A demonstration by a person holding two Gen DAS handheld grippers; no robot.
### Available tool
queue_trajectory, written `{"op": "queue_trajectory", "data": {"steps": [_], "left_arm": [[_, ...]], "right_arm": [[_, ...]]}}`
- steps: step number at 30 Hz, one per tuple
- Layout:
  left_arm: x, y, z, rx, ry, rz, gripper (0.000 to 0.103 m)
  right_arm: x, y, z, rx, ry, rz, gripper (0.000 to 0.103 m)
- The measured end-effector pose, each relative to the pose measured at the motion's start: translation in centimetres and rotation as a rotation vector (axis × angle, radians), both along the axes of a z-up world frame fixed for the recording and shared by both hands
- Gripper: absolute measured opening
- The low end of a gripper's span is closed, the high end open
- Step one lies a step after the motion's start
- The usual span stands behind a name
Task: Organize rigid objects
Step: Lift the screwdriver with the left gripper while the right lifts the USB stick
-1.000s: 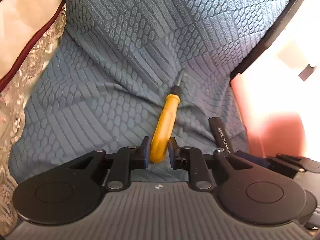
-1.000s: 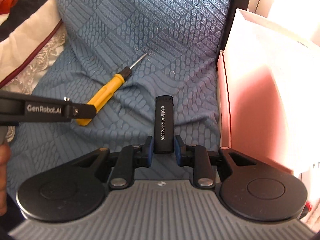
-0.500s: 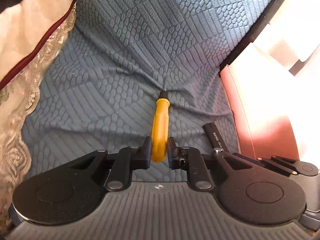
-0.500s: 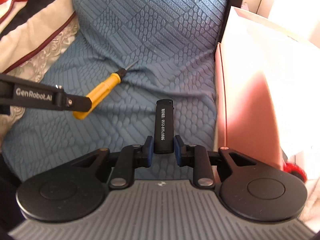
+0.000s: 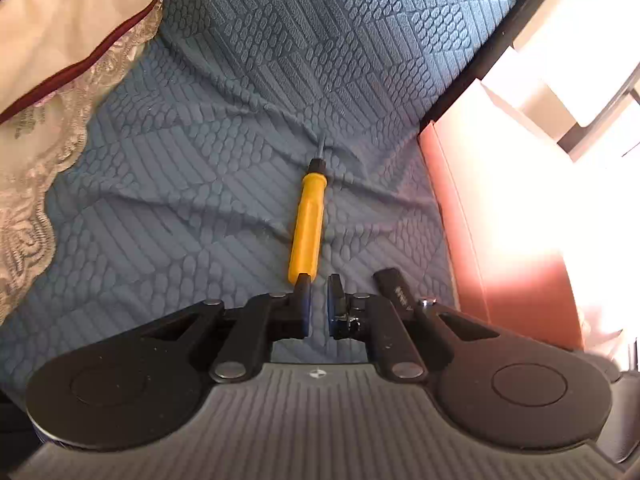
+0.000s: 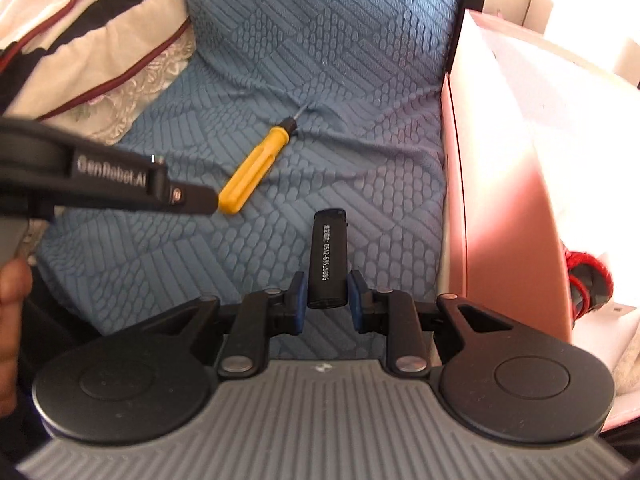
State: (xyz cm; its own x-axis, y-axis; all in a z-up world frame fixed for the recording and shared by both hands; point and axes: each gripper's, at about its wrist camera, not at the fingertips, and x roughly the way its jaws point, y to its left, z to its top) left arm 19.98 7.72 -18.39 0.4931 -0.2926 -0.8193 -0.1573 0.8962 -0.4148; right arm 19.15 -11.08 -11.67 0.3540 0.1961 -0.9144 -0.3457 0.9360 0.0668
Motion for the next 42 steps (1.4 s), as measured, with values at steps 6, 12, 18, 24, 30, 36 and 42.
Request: {"op": "queue_trajectory", "data": {"steps": [6, 12, 18, 24, 30, 36, 42], "left_arm": [[2.3, 0.5, -0.5, 0.027, 0.008, -0.023, 0.044], [3.8, 1.3, -0.6, 0.009, -0.002, -0.004, 0.048], [4.9, 1.2, -0.1, 0.004, -0.043, -0.016, 0.048], [5.7, 0.7, -0.7, -0.001, -0.036, -0.036, 0.047], [5.7, -0.4, -1.6, 0.067, -0.049, -0.055, 0.047], [5.7, -1.6, -2.5, 0.149, -0.056, -0.091, 0.042], [6.0, -1.6, -3.7, 0.142, -0.049, -0.060, 0.037]], "right_arm": [[1.0, -0.9, -1.2, 0.072, 0.083, -0.076, 0.026], [1.7, -0.2, -1.8, 0.067, 0.064, -0.051, 0.039], [2.9, 0.1, -2.5, 0.039, 0.035, -0.074, 0.038], [3.2, 0.3, -2.3, 0.027, -0.008, -0.050, 0.026], [3.9, -0.6, -2.2, 0.047, -0.025, -0.089, 0.026], [3.7, -0.2, -2.6, 0.017, -0.039, -0.055, 0.026], [3.6, -0.2, -2.9, 0.018, -0.028, -0.051, 0.026]]}}
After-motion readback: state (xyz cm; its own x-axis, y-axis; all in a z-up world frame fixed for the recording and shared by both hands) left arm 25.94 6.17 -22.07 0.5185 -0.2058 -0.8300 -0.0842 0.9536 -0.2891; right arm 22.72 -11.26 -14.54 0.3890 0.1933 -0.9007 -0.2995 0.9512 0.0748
